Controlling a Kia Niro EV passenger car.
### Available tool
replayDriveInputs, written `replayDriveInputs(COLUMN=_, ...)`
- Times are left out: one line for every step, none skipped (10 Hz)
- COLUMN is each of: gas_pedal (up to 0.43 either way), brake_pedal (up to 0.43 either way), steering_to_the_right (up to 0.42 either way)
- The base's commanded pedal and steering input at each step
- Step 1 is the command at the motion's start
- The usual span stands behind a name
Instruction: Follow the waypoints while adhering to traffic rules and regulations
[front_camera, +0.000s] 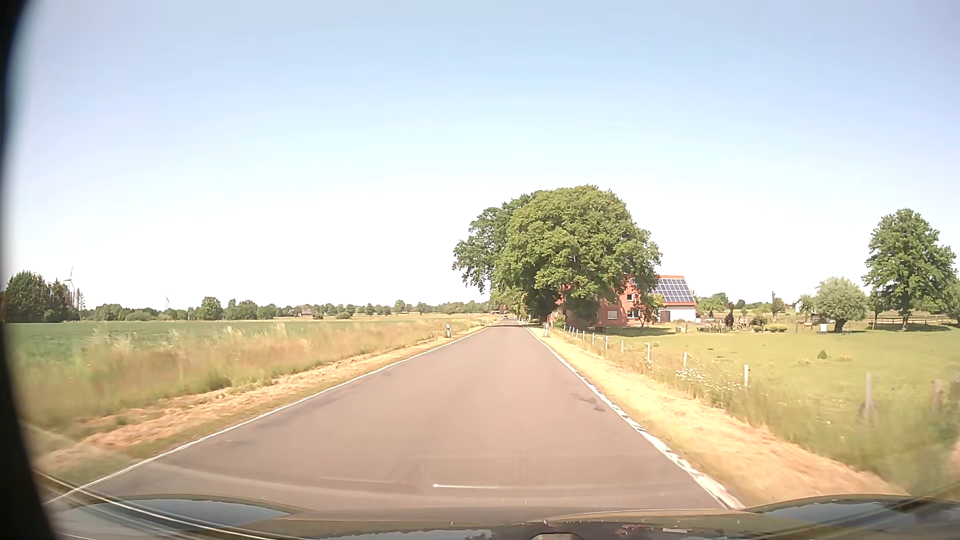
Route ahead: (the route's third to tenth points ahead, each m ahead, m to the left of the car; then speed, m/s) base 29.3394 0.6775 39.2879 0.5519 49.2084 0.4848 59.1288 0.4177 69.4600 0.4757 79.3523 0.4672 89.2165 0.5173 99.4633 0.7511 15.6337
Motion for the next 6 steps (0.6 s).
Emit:
replayDriveInputs(gas_pedal=0.28, brake_pedal=0.0, steering_to_the_right=0.0)
replayDriveInputs(gas_pedal=0.268, brake_pedal=0.0, steering_to_the_right=0.0)
replayDriveInputs(gas_pedal=0.26, brake_pedal=0.0, steering_to_the_right=0.0)
replayDriveInputs(gas_pedal=0.248, brake_pedal=0.0, steering_to_the_right=0.0)
replayDriveInputs(gas_pedal=0.248, brake_pedal=0.0, steering_to_the_right=0.0)
replayDriveInputs(gas_pedal=0.248, brake_pedal=0.0, steering_to_the_right=0.0)
